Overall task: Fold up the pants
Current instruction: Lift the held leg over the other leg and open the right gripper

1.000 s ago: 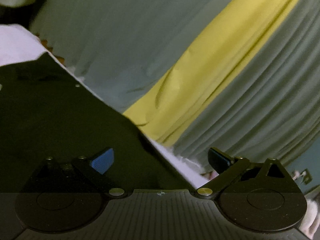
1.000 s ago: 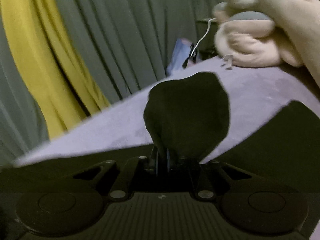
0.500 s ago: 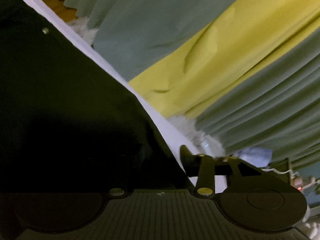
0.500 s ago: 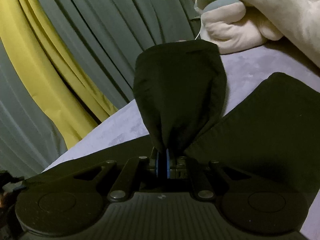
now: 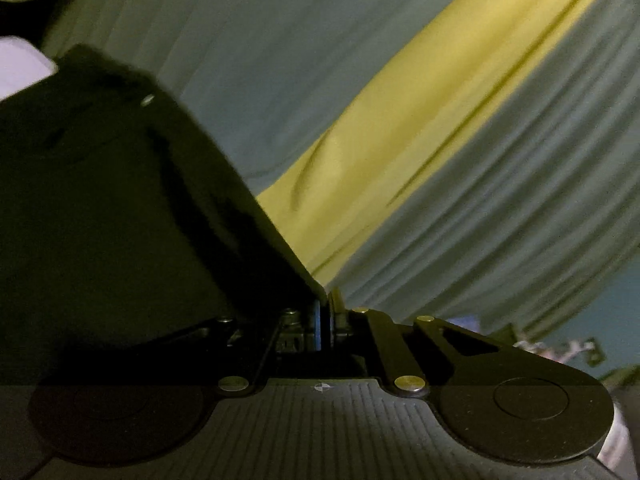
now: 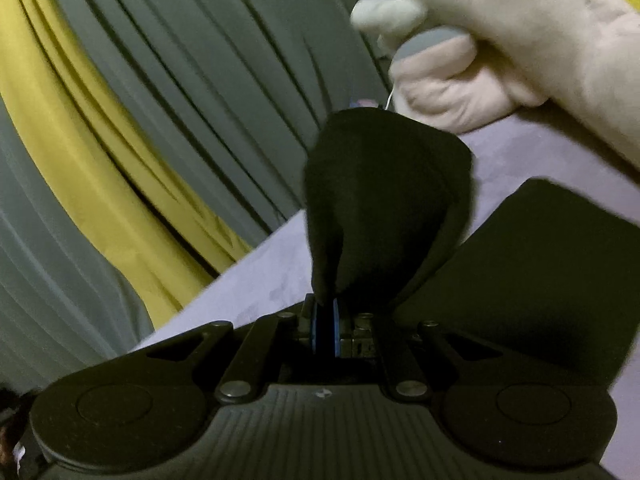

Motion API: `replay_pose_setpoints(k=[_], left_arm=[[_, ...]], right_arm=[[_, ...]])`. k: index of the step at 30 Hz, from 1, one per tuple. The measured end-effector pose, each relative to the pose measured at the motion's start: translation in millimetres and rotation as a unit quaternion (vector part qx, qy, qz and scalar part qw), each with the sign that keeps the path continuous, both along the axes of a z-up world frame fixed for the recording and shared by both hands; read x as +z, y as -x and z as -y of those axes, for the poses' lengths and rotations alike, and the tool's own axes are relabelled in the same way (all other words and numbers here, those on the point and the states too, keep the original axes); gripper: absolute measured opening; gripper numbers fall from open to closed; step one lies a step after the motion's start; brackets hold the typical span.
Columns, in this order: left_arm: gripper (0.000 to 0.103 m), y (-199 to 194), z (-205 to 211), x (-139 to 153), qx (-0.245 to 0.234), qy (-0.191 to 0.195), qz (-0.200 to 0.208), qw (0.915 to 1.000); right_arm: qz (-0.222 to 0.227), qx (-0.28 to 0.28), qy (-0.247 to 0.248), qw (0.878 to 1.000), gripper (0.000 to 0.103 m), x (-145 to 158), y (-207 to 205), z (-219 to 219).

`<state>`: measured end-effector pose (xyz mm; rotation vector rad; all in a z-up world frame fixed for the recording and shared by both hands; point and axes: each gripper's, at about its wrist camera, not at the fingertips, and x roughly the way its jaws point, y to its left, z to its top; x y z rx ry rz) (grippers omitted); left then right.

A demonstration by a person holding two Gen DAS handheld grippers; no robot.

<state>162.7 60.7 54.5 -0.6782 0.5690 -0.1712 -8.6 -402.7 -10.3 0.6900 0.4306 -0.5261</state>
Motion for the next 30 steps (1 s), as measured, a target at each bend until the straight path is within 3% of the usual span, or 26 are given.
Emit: replay_pose_setpoints(k=[4, 7, 9, 12, 15, 16, 17, 19, 21, 24, 27, 30], left_arm=[[0.006, 111.2, -5.4, -6.9, 0.026, 0.020, -0.007, 0.9994], [0.005, 172.0, -5.3, -37.1, 0.057, 0.023, -0.052, 0.9967], [0.006, 192.0, -7.7, -60.1, 0.065, 0.035, -0.102, 0.9920], [0.009, 202.7, -13.3, -71.1, 0.073, 0.027, -0.132, 0.9882], [0.035, 209.1, -19.6, -60.1, 0.107, 0.024, -0.128, 0.9857], [0.052, 214.7, -22.7, -57.0, 0.117, 0.027, -0.115, 0.9862], [0.059, 220.1, -24.7, -52.1, 0.129, 0.024, -0.104, 0.9859], [0.060, 217.7, -38.1, -53.8, 0.142, 0.002, -0.088, 0.9860], [0.062, 215.4, -49.6, -41.4, 0.153, -0.013, -0.086, 0.9844], [0.066, 215.9, -60.6, -31.7, 0.174, -0.009, -0.087, 0.9809], [0.068, 240.4, -75.0, -19.2, 0.190, -0.015, -0.097, 0.9768], [0.072, 240.8, -72.3, -22.4, 0.195, -0.032, -0.103, 0.9748]], right_arm=[[0.013, -0.018, 0.005, 1.000, 0.007, 14.0, 43.5, 3.1], [0.000, -0.020, -0.001, 1.000, 0.007, 12.6, 68.6, 4.9], [-0.023, -0.015, 0.010, 1.000, 0.007, 8.4, 78.7, 2.4], [-0.057, -0.006, 0.001, 0.998, 0.007, -2.7, 84.9, 1.8], [-0.064, -0.008, -0.023, 0.998, 0.008, -11.8, 92.7, 4.1], [-0.060, -0.014, -0.026, 0.998, 0.009, -13.7, 96.1, 4.8], [-0.054, -0.019, -0.034, 0.998, 0.012, -16.7, 99.8, 7.0], [-0.040, -0.029, -0.059, 0.997, 0.020, -21.7, 106.4, 12.3], [-0.024, -0.045, -0.099, 0.994, 0.035, -29.1, 111.1, 22.0], [-0.004, -0.062, -0.140, 0.988, 0.041, -39.7, 115.2, 33.6], [0.000, -0.063, -0.151, 0.987, 0.047, -43.6, 114.7, 36.6], [0.015, -0.069, -0.130, 0.989, 0.057, -32.2, 125.0, 31.2]])
